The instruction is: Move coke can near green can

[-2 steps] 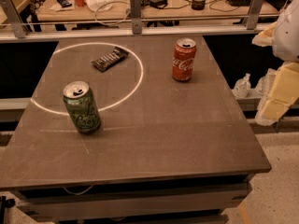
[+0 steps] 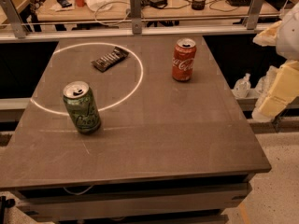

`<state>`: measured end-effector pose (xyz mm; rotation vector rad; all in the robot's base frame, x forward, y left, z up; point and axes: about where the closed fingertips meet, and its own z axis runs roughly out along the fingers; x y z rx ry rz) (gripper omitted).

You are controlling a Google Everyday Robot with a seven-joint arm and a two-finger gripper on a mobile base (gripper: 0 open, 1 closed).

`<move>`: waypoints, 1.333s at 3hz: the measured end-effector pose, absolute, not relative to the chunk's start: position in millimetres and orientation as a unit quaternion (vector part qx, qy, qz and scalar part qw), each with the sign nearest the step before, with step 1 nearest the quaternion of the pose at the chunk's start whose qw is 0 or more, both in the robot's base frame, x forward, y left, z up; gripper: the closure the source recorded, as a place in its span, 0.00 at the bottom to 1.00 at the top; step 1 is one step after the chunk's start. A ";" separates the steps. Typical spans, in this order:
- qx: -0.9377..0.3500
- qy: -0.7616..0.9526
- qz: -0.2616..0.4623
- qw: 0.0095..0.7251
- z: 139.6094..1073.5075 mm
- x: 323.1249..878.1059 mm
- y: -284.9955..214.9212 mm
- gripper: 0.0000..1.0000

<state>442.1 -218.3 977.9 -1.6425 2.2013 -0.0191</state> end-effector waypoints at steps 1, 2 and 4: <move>-0.509 0.811 0.046 0.286 973.0 448.9 -237.2 0.00; -0.452 0.808 0.080 0.370 968.7 452.3 -245.5 0.00; -0.356 0.773 0.144 0.504 949.0 471.5 -237.2 0.00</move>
Offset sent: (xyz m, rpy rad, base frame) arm 0.0379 -0.0379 0.0128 0.7510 -0.4117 -0.3133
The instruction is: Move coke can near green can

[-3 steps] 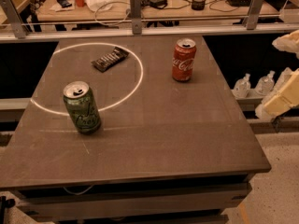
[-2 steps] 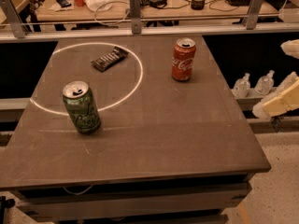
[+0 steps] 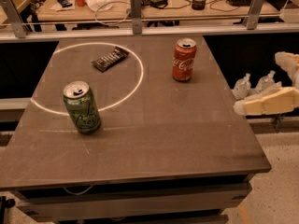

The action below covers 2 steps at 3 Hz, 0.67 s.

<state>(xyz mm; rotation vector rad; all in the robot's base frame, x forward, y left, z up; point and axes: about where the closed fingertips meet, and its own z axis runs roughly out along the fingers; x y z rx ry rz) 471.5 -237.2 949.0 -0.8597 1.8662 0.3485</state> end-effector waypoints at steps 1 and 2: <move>-0.322 0.760 0.170 0.538 931.9 477.0 -232.8 0.00; -0.299 0.758 0.182 0.550 916.1 481.2 -231.0 0.00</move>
Offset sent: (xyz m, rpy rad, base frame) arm 0.0138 0.0006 -0.0563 0.2131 -0.0388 -0.0893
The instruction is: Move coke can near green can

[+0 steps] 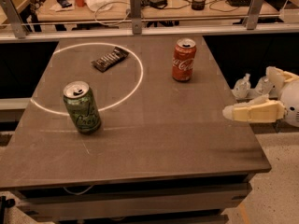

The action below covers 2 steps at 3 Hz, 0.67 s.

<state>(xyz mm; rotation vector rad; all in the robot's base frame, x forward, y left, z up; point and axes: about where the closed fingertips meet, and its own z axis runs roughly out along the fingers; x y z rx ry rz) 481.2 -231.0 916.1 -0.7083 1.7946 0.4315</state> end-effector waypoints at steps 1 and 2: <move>-0.299 0.758 0.182 0.550 916.1 481.2 -230.9 0.00; -0.289 0.761 0.171 0.555 915.0 488.2 -231.4 0.00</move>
Offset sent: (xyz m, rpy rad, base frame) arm 0.0192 -0.0081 -0.0070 -0.0053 -0.0164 -0.1013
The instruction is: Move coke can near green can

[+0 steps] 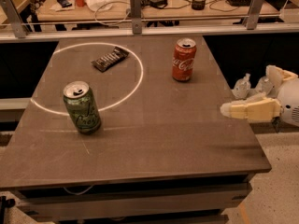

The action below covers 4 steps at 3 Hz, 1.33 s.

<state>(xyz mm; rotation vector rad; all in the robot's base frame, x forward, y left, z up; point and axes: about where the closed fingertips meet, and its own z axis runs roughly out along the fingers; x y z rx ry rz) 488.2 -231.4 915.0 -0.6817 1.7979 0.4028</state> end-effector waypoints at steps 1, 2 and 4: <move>-0.269 0.762 0.156 0.568 908.4 505.3 -227.6 0.00; -0.245 0.764 0.145 0.579 901.5 527.9 -227.5 0.00; -0.231 0.754 0.157 0.595 884.1 577.5 -208.7 0.00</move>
Offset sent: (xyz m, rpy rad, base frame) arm 0.0684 -0.0021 -0.0267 0.0501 -0.0431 -0.1789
